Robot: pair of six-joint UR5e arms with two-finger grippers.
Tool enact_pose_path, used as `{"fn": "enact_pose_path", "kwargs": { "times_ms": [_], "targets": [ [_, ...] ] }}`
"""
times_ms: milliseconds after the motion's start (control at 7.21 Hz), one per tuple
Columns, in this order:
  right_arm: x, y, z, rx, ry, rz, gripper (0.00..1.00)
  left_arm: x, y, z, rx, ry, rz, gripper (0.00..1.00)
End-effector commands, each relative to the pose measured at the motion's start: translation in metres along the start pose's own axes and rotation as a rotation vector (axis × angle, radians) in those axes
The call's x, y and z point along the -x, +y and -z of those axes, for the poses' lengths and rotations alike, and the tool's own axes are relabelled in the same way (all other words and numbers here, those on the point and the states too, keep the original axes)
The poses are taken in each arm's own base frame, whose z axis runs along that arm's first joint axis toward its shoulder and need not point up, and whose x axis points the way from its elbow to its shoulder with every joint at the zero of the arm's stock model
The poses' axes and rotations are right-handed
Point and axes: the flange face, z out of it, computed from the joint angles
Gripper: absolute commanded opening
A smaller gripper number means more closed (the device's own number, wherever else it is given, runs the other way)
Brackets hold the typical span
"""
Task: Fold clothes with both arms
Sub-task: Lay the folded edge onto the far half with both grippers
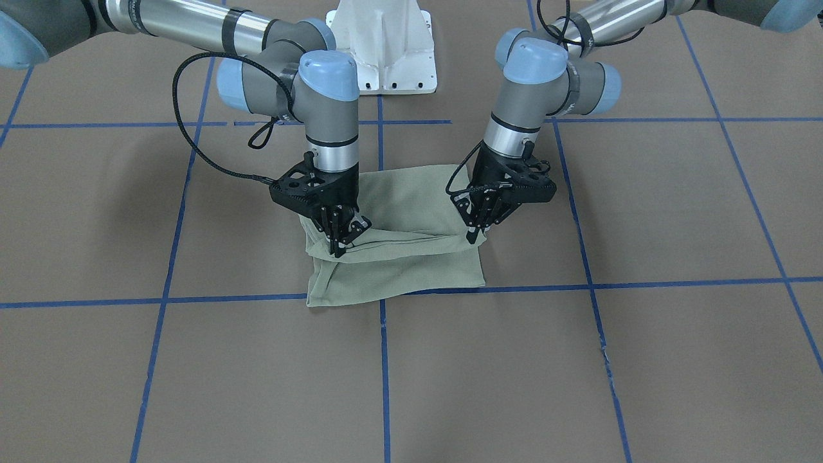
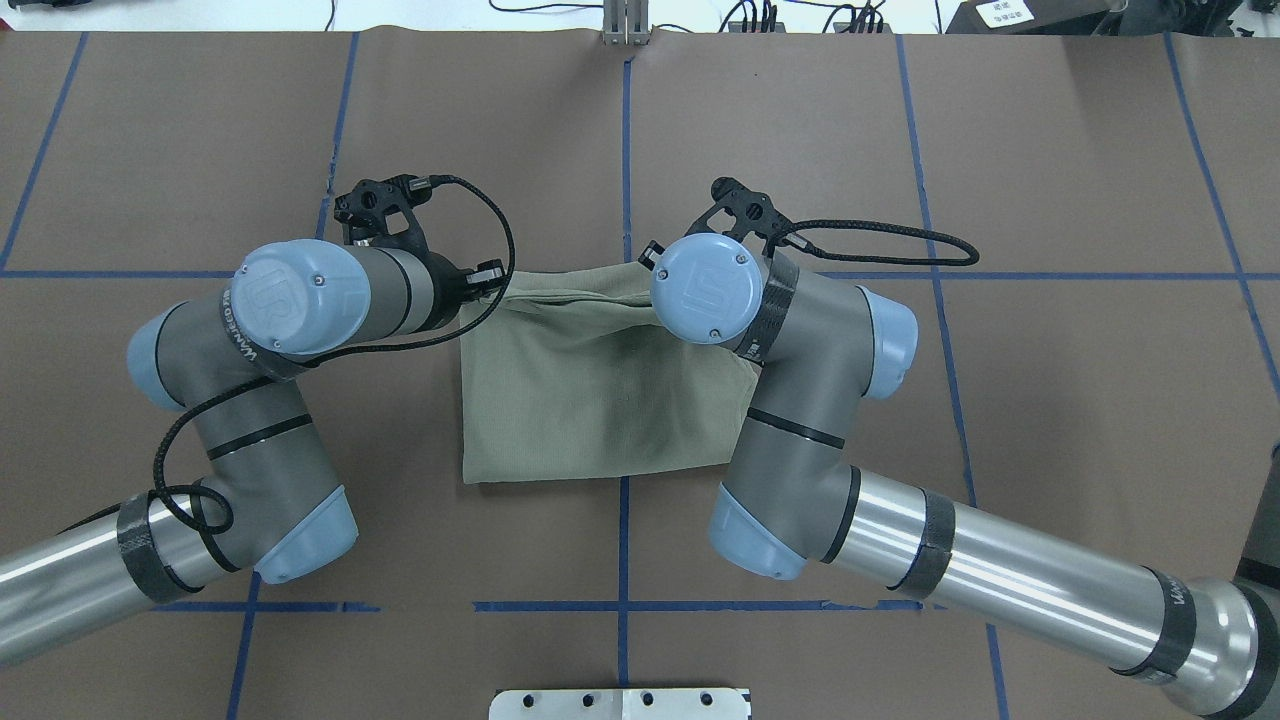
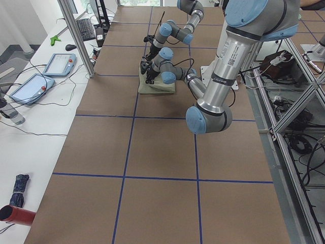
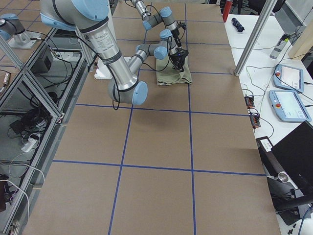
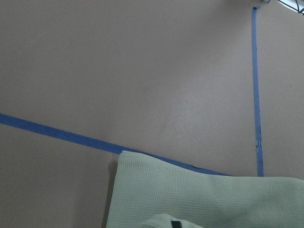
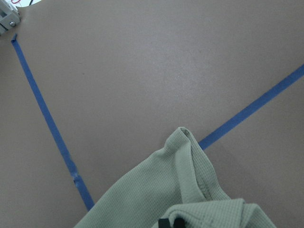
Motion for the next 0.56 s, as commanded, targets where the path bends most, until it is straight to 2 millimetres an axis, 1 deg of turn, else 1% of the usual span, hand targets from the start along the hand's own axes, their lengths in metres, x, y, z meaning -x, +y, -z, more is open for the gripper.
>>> {"fn": "enact_pose_path", "kwargs": {
  "times_ms": [0,139,278,416],
  "targets": [
    [-0.0045,-0.0013,-0.0148,-0.01,0.029,0.009,0.0,-0.0029,-0.003,-0.03,0.0,-0.042,-0.002,0.0],
    [-0.0052,0.0001,-0.0179,-0.011,0.035,0.012,0.0,-0.0003,-0.0028,-0.0351,0.001,-0.053,0.0,0.0],
    [-0.0076,-0.0001,-0.0246,-0.018,0.049,0.042,0.56,0.0007,-0.0027,-0.0355,0.002,-0.054,-0.035,0.92],
    [-0.0003,0.0001,-0.018,-0.012,0.032,0.128,1.0,-0.0015,-0.0036,-0.0319,0.004,-0.045,-0.086,1.0]
  ]
}}
